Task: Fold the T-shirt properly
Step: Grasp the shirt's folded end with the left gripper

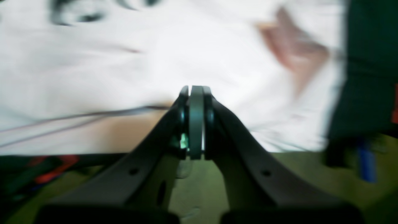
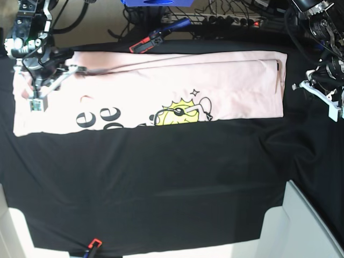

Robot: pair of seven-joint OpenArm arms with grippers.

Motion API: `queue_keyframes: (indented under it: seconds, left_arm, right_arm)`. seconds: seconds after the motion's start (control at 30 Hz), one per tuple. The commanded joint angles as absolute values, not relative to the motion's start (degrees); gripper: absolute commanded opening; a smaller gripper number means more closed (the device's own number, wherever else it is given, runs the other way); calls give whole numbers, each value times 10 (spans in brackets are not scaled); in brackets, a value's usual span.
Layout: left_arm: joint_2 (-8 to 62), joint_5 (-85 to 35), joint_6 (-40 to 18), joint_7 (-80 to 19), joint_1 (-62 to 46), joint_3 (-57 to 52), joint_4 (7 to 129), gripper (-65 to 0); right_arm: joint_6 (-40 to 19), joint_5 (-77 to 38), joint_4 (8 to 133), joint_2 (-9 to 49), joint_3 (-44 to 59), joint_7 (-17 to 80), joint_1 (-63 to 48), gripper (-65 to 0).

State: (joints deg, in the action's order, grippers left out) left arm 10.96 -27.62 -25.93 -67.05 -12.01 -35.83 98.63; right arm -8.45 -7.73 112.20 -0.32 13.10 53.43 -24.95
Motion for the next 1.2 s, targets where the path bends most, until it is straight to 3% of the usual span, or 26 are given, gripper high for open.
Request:
queue_keyframes:
  seconds: [0.0,0.3,0.43,0.63,0.83,1.03,1.17]
  left_arm:
    - [120,-283,-262,-646,-118,-360,996,-650]
    - [144,-244,-262,-570,-148,-287,951,-625]
    - [139,-274,-262,-572,-146,-292,945,-526]
    - [164,-454,-297,-574,-162,-335,913,-368]
    - [182,-464,-306,-574,-166,-347,867,-186]
    - [182,-464,-399,-574,-160,-362,781,-170]
    - [189,-459,-400,-569,-153,-365,719,-175]
  right_arm:
    - [-83,-80,1131,0,132,524,-247,-650]
    - [-83,-82,1127,4,135,501,-239,-650]
    - [-83,-82,1101,14,134,501,-239,-650]
    - [-83,-82,1089,33,136,501,-240,-650]
    - [-83,-82,1089,34,136,501,-241,-650]
    - [-83,-82,1089,34,135,501,-242,-650]
    - [-83,-82,1088,34,134,502,-243,-650]
